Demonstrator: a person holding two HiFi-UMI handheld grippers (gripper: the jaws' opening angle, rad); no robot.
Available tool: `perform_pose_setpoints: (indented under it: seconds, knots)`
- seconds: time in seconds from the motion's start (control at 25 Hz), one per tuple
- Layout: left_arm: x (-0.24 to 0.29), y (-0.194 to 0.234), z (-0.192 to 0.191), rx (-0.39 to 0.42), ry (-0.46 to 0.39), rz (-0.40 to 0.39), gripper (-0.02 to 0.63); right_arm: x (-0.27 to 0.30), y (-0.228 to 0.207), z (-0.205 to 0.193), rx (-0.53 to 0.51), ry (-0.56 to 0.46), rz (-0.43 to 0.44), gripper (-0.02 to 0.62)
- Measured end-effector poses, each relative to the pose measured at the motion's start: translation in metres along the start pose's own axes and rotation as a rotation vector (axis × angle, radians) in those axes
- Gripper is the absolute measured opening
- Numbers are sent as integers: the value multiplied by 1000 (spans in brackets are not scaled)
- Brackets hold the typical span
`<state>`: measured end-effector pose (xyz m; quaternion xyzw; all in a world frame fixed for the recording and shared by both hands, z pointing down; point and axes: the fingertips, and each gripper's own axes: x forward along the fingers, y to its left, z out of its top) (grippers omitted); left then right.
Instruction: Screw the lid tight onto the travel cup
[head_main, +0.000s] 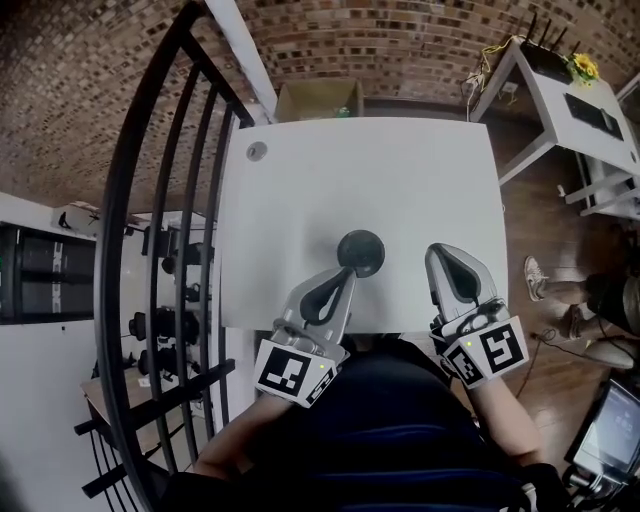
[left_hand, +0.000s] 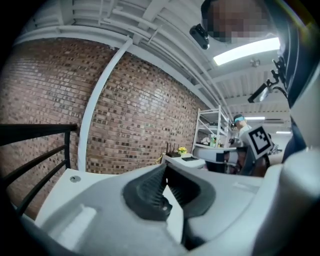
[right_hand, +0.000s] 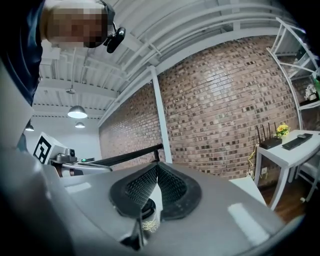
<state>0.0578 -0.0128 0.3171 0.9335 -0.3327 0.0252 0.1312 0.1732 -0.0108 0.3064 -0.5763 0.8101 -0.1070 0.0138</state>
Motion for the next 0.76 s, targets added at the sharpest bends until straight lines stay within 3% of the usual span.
perform_pose_setpoints:
  seconds: [0.76]
  knots:
    - [3,3,-3,-3,0,3,6,3,-5,-6,-20,17,-17,12]
